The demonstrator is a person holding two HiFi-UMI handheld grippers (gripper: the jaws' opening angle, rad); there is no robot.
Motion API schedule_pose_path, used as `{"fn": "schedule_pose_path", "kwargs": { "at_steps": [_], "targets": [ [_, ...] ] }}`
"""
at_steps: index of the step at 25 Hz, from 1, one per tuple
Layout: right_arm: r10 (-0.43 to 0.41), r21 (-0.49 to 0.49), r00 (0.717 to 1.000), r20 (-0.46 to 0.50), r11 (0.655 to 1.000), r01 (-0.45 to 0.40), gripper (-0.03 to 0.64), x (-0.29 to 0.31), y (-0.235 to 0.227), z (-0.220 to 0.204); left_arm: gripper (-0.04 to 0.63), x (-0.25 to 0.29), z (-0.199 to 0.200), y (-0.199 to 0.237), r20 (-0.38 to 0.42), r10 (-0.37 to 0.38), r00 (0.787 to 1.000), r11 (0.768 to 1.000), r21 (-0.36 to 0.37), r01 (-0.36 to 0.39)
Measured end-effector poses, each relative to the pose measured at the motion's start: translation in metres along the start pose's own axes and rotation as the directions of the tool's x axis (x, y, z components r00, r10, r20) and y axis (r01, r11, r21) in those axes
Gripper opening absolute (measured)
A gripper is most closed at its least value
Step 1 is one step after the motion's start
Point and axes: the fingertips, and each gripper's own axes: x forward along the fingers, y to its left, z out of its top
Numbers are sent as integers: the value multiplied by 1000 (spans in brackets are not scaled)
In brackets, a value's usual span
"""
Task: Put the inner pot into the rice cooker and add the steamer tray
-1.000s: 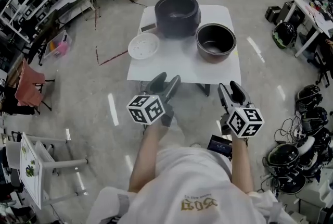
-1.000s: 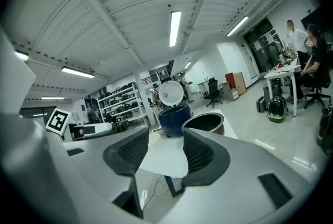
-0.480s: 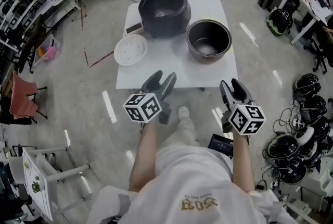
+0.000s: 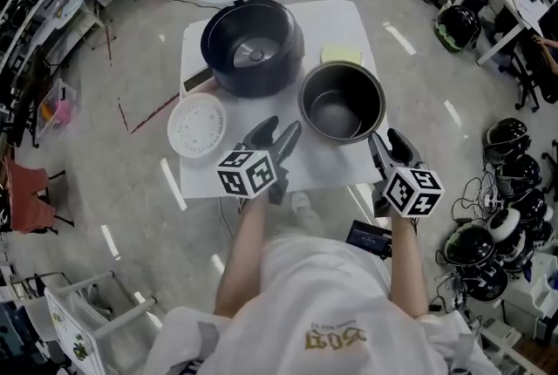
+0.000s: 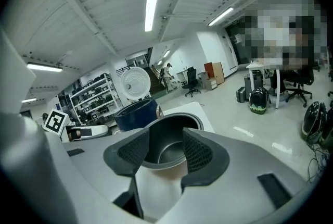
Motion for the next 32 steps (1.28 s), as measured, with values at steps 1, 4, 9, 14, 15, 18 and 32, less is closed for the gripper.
{"fn": "schedule_pose_path", "kwargs": {
  "at_steps": [1,4,9,14,15,18,32],
  "targets": [
    [-12,-4,1000,-10,1000,12,198,9,-4,1,264,9,2,6,-15,-5,1000,1000,-5,4],
    [-53,-30,998,-45,998,52,201,35,-16,2,264,35,4,20,-62,-24,998,1000,-12,23],
    [-110,-16,991,-81,994,109,201,64,-40,0,262,68,2,38,-125,-44,991,999,-30,41],
    [-150,-6,983,-101,989,151,202,78,-56,2,259,86,-4,48,-165,-65,984,997,-62,56],
    [-155,-3,982,-106,988,156,202,79,-59,1,258,88,-6,48,-171,-70,983,996,-70,59],
    [-164,10,980,-114,986,166,202,81,-69,2,258,96,-12,48,-183,-81,980,994,-90,65],
    [-69,180,986,-154,979,97,198,98,-101,-8,226,110,-28,44,-225,-41,974,989,-146,8]
  ]
}}
